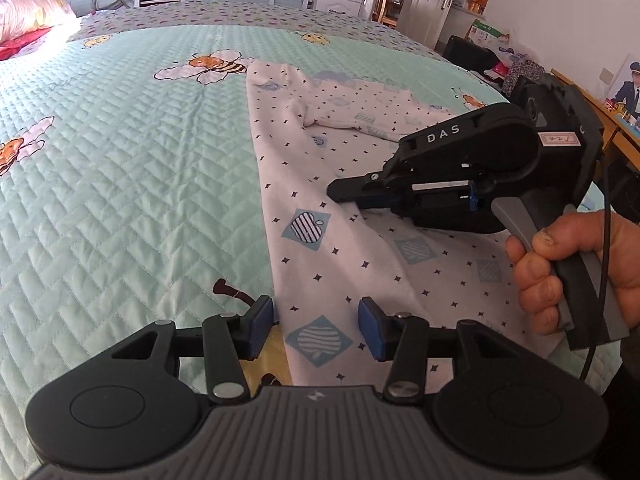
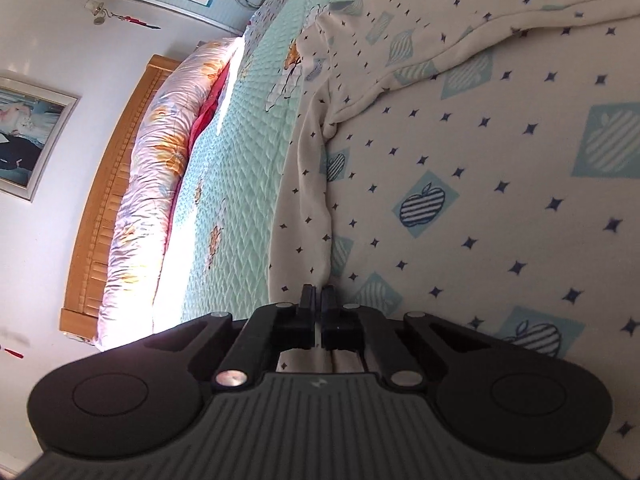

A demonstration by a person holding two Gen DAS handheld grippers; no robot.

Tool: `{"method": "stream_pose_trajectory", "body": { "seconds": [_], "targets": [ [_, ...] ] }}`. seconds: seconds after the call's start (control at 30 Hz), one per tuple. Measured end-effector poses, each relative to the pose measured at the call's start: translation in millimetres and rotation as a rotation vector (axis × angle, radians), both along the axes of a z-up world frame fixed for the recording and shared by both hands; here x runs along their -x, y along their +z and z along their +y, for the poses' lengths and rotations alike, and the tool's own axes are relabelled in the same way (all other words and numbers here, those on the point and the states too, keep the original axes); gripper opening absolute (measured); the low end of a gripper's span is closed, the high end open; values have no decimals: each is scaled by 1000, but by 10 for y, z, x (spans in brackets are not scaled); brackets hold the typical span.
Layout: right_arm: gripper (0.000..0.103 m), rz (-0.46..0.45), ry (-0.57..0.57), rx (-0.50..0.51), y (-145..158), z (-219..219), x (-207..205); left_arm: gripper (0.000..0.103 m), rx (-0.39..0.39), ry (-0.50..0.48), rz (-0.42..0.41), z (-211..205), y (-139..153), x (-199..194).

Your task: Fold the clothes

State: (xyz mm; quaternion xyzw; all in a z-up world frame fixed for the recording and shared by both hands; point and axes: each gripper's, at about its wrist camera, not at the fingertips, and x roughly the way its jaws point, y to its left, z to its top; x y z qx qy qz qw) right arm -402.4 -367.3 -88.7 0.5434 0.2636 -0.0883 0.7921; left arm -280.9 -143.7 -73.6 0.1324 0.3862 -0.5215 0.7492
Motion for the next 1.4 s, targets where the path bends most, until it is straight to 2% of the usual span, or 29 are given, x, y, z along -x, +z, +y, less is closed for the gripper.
{"method": "stream_pose_trajectory", "body": {
  "seconds": [0.07,0.13,0.27,0.33,0.4,0.5,0.63,0.77,1.0,1.07,1.13,1.2,1.3,1.4],
  "targets": [
    [1,21,-24,23,26,-28,45,50,-2,2,2,7,-5,-6],
    [1,36,2,52,31,-22,31,50,-9,0,-8,0,1,10],
    [5,21,9,21,21,-94,35,50,-34,-7,-19,-16,29,3],
    [7,1,-13,33,78,-145,58,50,-54,19,-68,-20,89,20],
    [7,-19,-24,70,157,-216,10,50,-17,23,-89,-36,188,14],
    [8,-32,-35,84,169,-369,-180,54,60,-25,-65,-190,284,-15],
    [9,-18,-86,13,45,-567,-408,55,101,-82,-10,-493,200,-98],
    [16,-28,-194,-102,-96,-707,-428,55,86,-50,105,-588,-40,-235],
    [15,-75,-240,-175,-245,-737,-609,55,110,-63,126,-549,-43,-257],
    [12,-80,-256,-168,-247,-738,-627,55,106,-68,118,-548,-41,-245],
    [3,-69,-261,-128,-216,-740,-625,55,102,-74,107,-547,-41,-229],
    [3,-42,-248,-37,-127,-754,-624,55,97,-73,102,-545,-47,-231],
    [2,31,-221,178,13,-768,-675,55,86,-75,92,-560,-44,-238],
    [3,-1,-184,47,-133,-881,-688,55,75,-84,76,-577,-44,-233]
  ]
}}
